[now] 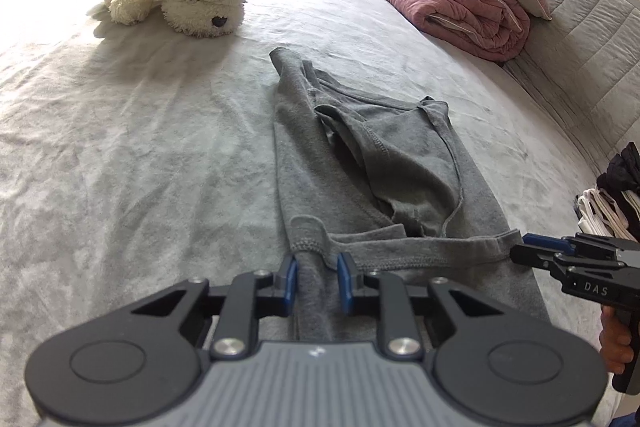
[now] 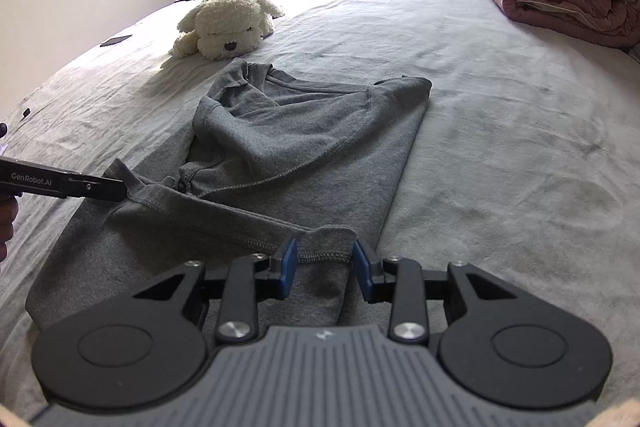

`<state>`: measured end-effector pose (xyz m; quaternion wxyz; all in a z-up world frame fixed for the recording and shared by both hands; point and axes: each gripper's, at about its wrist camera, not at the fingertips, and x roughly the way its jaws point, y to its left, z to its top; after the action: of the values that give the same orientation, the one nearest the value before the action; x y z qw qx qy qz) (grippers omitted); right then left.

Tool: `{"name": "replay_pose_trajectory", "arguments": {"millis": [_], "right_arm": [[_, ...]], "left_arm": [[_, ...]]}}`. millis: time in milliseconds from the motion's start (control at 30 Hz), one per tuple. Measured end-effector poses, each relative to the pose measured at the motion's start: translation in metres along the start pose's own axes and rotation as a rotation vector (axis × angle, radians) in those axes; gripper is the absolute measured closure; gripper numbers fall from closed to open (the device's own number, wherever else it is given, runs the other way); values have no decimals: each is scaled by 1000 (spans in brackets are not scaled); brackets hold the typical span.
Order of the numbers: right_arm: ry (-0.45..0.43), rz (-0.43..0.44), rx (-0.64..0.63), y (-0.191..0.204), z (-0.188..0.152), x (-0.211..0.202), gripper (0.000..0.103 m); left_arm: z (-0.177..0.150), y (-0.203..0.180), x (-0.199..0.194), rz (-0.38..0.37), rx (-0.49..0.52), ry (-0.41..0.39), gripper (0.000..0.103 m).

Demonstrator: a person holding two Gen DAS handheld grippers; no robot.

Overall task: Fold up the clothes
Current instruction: 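Open both grippers and press the folded hem flat, then pinch the folded hem edge with both grippers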

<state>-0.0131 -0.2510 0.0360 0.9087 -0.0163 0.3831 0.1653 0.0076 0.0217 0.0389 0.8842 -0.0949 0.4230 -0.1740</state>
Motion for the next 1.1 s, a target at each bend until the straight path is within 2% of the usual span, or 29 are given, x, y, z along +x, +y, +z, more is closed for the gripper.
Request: {"name": "replay_pose_trajectory", "arguments": {"millis": [167,467,700,767,833,1000,1100], "right_arm": [[22,10,33,-4,-1,7,66],[27,47,116,-13,-1,9,66],[30,91,221,-25,-3,13,66],[24,77,206,-22,-2,11,70],[15,66,189,-18,-1,7,87],[-25,61,137,-7,4,-6,88],[-6,71,145,-9,2,-1,86]], "left_arm": [[-1,-3,1,-16,19,-3,82],[-2,3,7,-50,-14,25,81],[-4,-4,5,-38,31,7,82],[-4,-6,3,-31,44,-5,88],[-3,-8,0,-28,54,-17,91],[-2,-9,-6,-38,64,-33,92],[-3,-9,-2,-36,64,-23,92]]}}
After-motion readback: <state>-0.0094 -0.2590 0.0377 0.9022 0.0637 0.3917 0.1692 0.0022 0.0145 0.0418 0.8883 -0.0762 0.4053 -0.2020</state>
